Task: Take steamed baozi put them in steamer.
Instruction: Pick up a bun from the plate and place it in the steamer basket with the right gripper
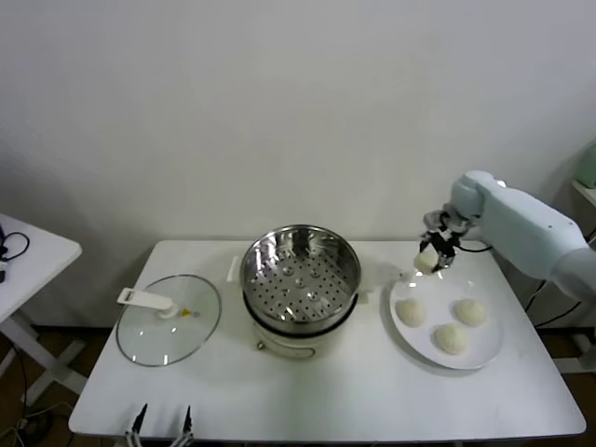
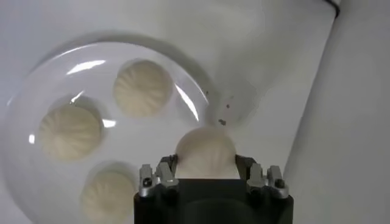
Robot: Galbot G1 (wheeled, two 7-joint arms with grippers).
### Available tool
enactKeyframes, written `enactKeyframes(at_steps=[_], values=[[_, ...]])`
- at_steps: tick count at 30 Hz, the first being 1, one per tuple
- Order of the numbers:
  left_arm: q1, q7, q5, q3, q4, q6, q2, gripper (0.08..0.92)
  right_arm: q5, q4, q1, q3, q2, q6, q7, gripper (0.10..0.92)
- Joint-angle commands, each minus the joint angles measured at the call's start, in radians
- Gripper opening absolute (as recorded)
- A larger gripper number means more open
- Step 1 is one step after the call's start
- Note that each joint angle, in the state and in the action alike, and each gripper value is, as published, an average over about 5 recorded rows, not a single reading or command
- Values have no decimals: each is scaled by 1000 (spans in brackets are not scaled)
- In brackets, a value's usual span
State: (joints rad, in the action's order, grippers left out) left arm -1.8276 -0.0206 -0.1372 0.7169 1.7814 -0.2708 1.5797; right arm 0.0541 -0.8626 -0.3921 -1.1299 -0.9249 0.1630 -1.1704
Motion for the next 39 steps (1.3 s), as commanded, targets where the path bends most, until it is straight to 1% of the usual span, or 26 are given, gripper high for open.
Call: enactKeyframes(at_steps=[1,6,9,12,15,21,27,35,39], values=[[1,3,-4,1,-2,-2,2,823,-110,-370,-313,-263,41,22,-2,653],[-1,7,-9,1,-4,-9,6,823,-121,-544,-472,-323,-2,48,3,653],[-5,10,-11,0,-3,-12,8,823,-125,-620,-530,-340,-38,61,7,653],[-6,12,-13,0,1,-14,8,823,-109,-657,-555,-340,-82,74,15,653],[-7,16,-14,0,6,-14,9,823,-59,-658,-551,-332,-133,90,27,653],[-12,24,-20,0,9,-17,12,823,67,-599,-456,-289,-270,87,50,653],[-18,28,-22,1,22,-19,21,823,193,-463,-301,-232,-394,86,67,653],[-24,33,-22,9,26,-23,27,823,296,-304,-157,-195,-457,116,85,653],[-24,34,-23,9,23,-24,32,823,321,-257,-116,-181,-460,122,87,653]])
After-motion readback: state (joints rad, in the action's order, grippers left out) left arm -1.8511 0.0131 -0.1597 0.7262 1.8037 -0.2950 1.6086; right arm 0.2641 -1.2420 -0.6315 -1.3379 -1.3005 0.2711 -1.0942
